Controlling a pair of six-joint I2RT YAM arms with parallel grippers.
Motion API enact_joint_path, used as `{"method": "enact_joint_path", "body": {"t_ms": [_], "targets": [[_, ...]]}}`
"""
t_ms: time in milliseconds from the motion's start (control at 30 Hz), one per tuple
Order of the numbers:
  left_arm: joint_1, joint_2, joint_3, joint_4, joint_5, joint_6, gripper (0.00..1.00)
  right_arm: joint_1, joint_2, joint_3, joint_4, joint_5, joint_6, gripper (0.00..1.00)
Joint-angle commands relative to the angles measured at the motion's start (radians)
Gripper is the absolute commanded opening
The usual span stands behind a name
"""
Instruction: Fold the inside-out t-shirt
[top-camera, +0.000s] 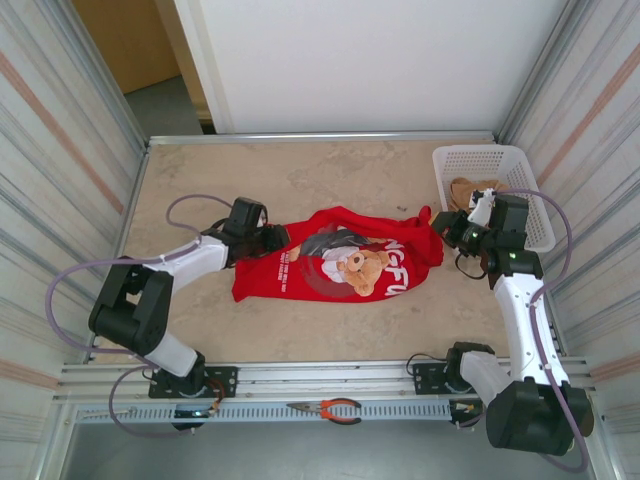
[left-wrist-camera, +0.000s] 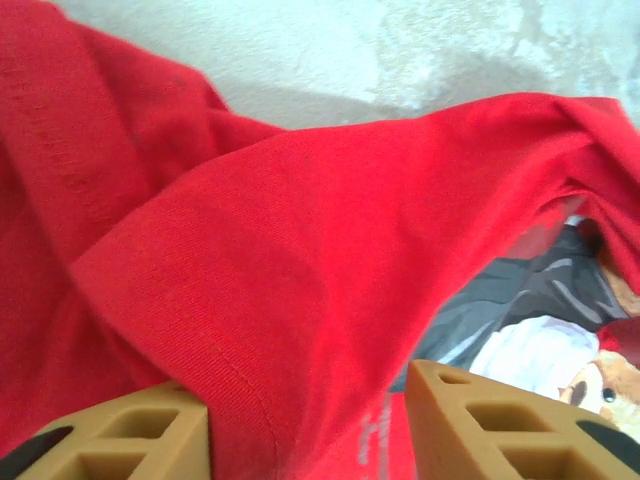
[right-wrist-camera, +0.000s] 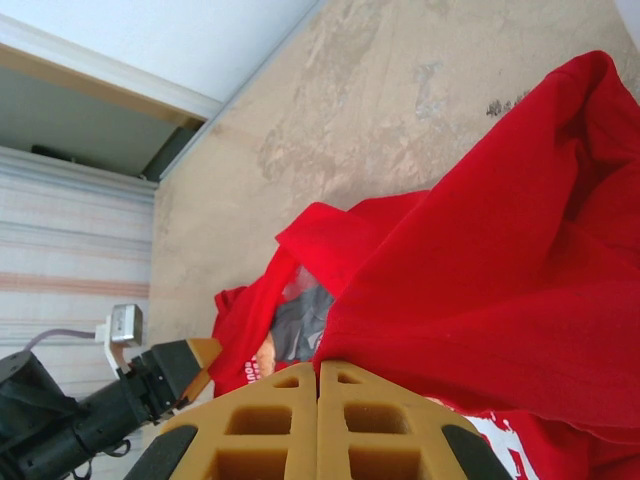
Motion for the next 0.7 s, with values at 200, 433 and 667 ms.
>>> {"method": "enact_joint_path", "body": {"t_ms": [200,433,667], "targets": [[-0.022,0.025,-0.046,0.097,0.014,-0.031,0.36,0.008,-0.005,0.02,0.002,0.002,-0.03,0.0],[-0.02,0.057,-0.056,0.093,-0.028,-0.013,0.16,0.008,-0.002,0.03,0.004,0.0,-0.025,0.0],[0.045,0.015,0.083,-0.016,-0.019,0.073,0.0,0.007,0.059,0.097,0.035,-0.004,-0.021,0.0]]}}
